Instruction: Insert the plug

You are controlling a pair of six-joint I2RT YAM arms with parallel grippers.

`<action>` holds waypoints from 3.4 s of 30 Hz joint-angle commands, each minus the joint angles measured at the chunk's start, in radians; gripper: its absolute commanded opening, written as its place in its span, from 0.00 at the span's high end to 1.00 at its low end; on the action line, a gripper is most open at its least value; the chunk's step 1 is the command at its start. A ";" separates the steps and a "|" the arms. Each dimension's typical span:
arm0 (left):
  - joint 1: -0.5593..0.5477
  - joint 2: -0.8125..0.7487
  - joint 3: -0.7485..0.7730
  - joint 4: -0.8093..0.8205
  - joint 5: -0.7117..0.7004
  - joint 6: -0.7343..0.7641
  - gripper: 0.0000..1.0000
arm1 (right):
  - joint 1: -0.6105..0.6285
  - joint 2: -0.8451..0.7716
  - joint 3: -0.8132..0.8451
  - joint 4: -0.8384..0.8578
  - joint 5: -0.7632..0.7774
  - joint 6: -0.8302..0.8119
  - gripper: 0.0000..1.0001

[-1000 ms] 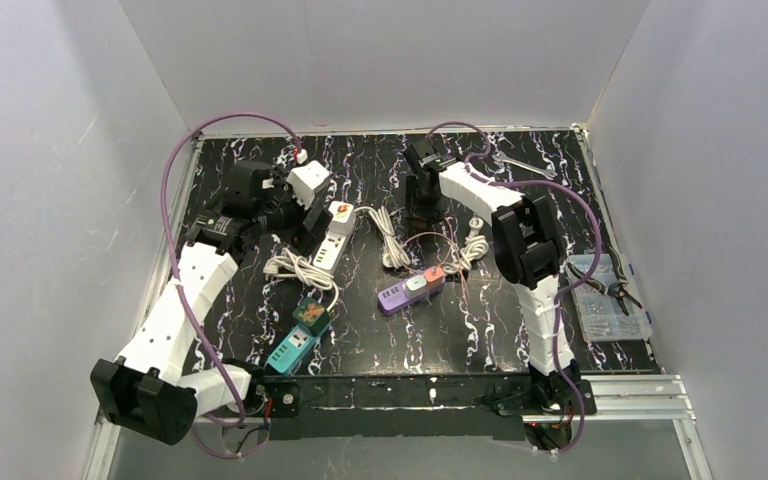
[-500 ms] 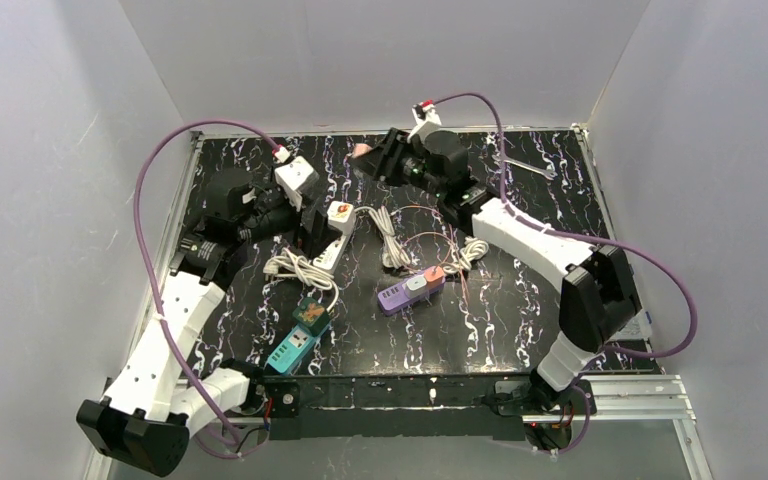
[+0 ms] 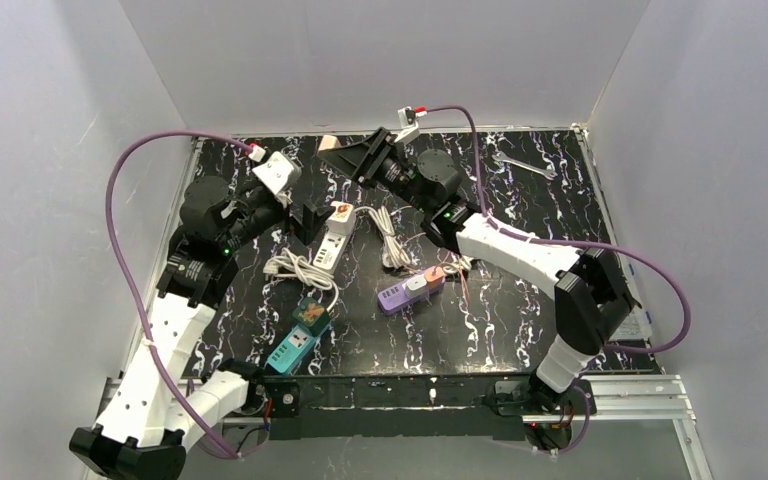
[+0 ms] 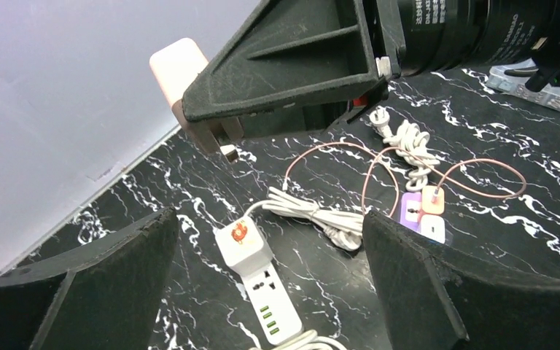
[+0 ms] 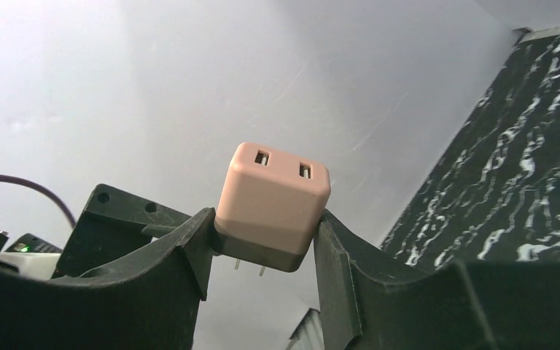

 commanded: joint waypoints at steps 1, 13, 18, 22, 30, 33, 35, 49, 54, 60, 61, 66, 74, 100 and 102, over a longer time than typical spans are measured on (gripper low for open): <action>0.004 -0.014 0.020 0.059 -0.014 0.023 0.05 | 0.022 0.011 -0.015 0.160 -0.027 0.097 0.63; 0.004 0.034 0.075 0.065 -0.042 0.033 0.27 | 0.086 0.037 -0.002 0.195 -0.039 0.118 0.64; 0.005 0.040 0.083 0.042 -0.024 0.028 0.55 | 0.095 0.034 -0.008 0.204 -0.043 0.131 0.63; 0.004 0.042 0.088 0.029 -0.021 0.044 0.73 | 0.097 0.043 -0.017 0.247 -0.062 0.185 0.63; 0.004 0.032 0.080 -0.002 -0.009 0.070 0.73 | 0.097 0.056 -0.011 0.240 -0.146 0.256 0.54; 0.004 0.028 0.080 -0.022 0.006 0.072 1.00 | 0.095 0.031 -0.021 0.194 -0.152 0.232 0.38; 0.004 0.022 0.081 -0.039 0.024 0.081 1.00 | 0.083 0.012 -0.016 0.144 -0.158 0.202 0.28; 0.004 0.002 0.097 -0.212 0.219 0.238 1.00 | -0.122 0.059 0.052 0.291 -0.686 0.352 0.22; 0.004 -0.008 0.085 -0.239 0.244 0.348 1.00 | -0.122 0.061 0.069 0.251 -0.830 0.343 0.23; 0.005 -0.026 0.079 -0.265 0.277 0.497 1.00 | -0.121 0.046 0.135 -0.110 -0.893 0.100 0.26; 0.004 -0.027 0.079 -0.268 0.277 0.522 1.00 | -0.122 0.043 0.146 -0.160 -0.891 0.060 0.27; 0.004 -0.031 0.080 -0.283 0.293 0.594 1.00 | -0.121 0.045 0.169 -0.318 -0.885 -0.053 0.35; 0.002 -0.045 0.070 -0.307 0.312 0.652 1.00 | -0.117 0.041 0.179 -0.348 -0.896 -0.093 0.43; -0.006 -0.024 0.105 -0.360 0.399 0.678 1.00 | -0.058 0.031 -0.001 0.214 -1.073 0.166 0.45; -0.007 -0.018 0.118 -0.360 0.403 0.660 1.00 | -0.057 0.040 -0.005 0.318 -1.057 0.238 0.40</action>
